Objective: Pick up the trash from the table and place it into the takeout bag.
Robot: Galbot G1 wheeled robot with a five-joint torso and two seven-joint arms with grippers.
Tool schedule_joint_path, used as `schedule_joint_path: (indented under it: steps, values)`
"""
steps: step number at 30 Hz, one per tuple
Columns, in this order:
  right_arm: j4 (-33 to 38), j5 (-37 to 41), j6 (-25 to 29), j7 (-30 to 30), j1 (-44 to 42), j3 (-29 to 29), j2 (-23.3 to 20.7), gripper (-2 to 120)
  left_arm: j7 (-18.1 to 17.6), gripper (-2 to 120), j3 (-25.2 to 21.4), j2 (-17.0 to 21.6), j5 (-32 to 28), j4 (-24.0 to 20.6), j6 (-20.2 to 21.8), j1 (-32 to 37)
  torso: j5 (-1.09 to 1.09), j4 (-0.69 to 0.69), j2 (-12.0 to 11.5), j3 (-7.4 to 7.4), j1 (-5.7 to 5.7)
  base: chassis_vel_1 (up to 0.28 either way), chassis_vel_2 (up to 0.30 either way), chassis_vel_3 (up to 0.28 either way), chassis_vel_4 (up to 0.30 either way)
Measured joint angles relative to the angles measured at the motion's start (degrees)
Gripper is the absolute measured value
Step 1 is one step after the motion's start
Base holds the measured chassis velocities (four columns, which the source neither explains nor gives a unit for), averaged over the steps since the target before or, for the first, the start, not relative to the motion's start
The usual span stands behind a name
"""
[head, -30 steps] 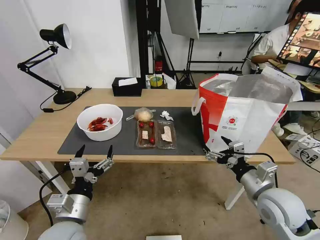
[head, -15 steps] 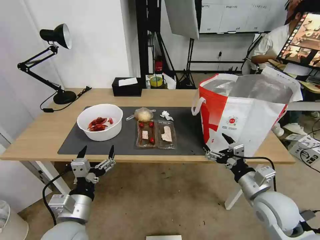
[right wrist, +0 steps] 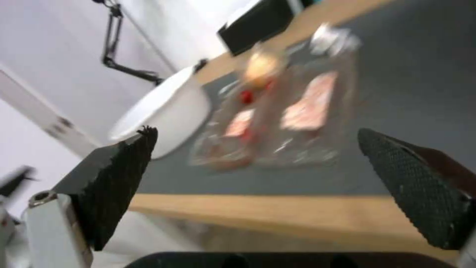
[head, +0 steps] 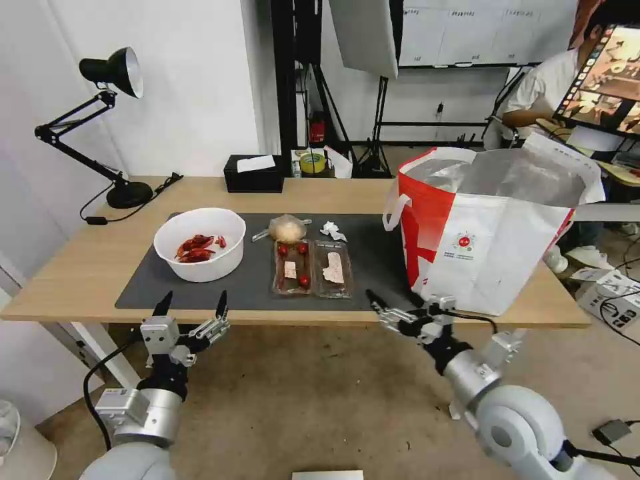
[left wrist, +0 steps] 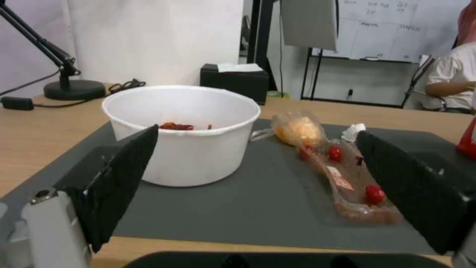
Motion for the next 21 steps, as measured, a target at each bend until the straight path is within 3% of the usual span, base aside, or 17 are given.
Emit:
schedule_joint_path:
  steps: [7,12,21]
  values:
    - [-0.7,10.16,-1.25,5.98,4.08,-3.58,1.8,100,0.16,100,0.02,-0.82,0.26,0.0,0.15,0.54,0.01,-0.01,0.0,0.0,0.0,0.0,0.0,0.0,0.0]
    - [-1.63,18.37,-1.76,13.71,8.03,-6.09,3.8,100,0.2,100,-0.45,-0.84,0.32,-0.01,0.16,0.85,0.0,-0.01,0.0,0.0,0.01,0.0,0.0,0.0,0.0]
    - [-4.68,21.45,-0.91,21.87,13.96,-10.74,8.45,100,0.15,100,-0.95,-1.11,0.3,0.09,0.16,1.49,0.0,0.0,0.0,0.0,0.01,0.0,0.0,0.0,0.0]
